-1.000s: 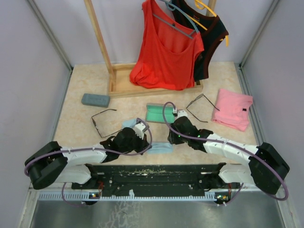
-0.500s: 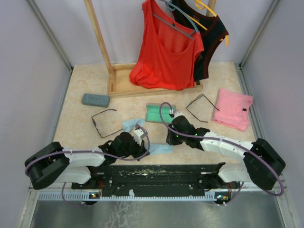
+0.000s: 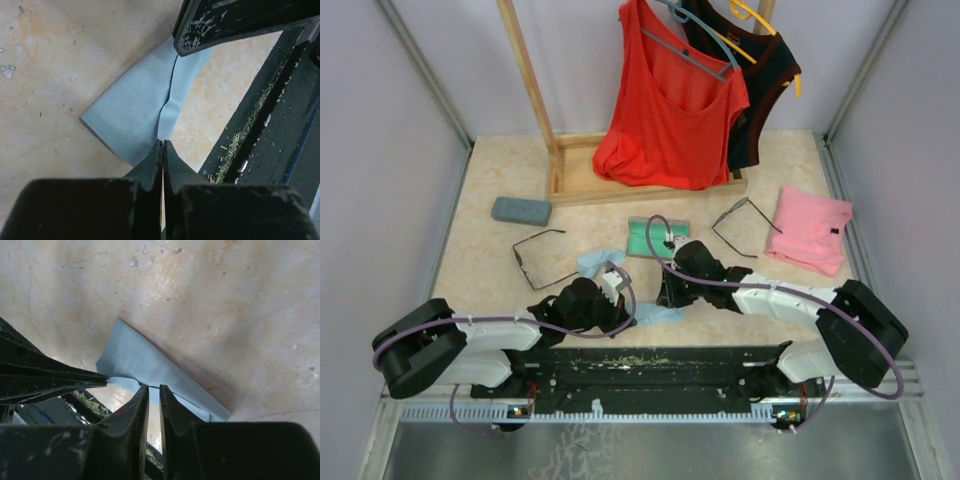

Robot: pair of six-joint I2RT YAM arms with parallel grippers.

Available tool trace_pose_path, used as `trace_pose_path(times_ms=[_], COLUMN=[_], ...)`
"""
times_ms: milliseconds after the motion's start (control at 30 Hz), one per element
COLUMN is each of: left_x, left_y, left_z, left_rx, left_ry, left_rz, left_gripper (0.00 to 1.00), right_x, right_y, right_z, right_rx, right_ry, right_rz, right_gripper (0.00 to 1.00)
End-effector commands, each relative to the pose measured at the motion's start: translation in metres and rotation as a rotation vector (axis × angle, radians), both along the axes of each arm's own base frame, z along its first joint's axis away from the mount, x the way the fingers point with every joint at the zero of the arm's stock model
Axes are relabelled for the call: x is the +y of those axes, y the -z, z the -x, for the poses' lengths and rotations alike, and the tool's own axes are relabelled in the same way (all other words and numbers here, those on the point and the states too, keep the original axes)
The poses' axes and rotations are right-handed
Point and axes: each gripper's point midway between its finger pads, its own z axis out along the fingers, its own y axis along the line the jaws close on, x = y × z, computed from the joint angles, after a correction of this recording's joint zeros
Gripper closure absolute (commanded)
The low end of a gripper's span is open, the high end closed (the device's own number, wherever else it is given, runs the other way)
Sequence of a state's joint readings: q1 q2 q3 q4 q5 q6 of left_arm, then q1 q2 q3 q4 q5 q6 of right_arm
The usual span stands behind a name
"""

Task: Organize the sunglasses
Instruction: Fold the glasses cleaning cloth at the center of the board.

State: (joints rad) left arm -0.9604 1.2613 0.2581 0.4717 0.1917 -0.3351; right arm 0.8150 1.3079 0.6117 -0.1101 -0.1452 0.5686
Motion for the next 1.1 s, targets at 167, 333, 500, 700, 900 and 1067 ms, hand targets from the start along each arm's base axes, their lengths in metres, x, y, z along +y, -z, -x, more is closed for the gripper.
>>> trace_pose_path(times_ms=[167,333,500,700,900,1067], left_x=[-0.002,-0.002,-0.001,-0.001,-0.001,0.000], left_y=[-0.002,-0.002,-0.002,-0.001,0.000,0.000], left_z=[0.002,0.002,0.001,0.000,-0.001,-0.002], left_rx=[-0.026,-0.028,-0.031,-0.030,-0.028,-0.027], left_ry=[0.022,0.024,0.015,0.010,0.007,0.004], left_rz=[0.014,0.014,0.008,0.003,-0.006,-0.009], left_gripper=[1.00,1.00,1.00,1.00,1.00,1.00], right_x=[0.050,0.056,0.056,0.049,0.044,0.043], right_y=[-0.020,-0.013,-0.003,0.007,0.015,0.021], right_z=[-0.014,-0.017,-0.011,-0.004,0.003,0.008], right_rx=[-0.007,0.009,0.040,0.061,0.083,0.100], right_ry=[-0.099,-0.114,-0.136,-0.136,-0.142,-0.151], right_rz=[-0.144,-0.122,-0.089,-0.036,0.001,0.019], right_gripper=[0.88,0.88,0.89,0.89,0.90,0.90])
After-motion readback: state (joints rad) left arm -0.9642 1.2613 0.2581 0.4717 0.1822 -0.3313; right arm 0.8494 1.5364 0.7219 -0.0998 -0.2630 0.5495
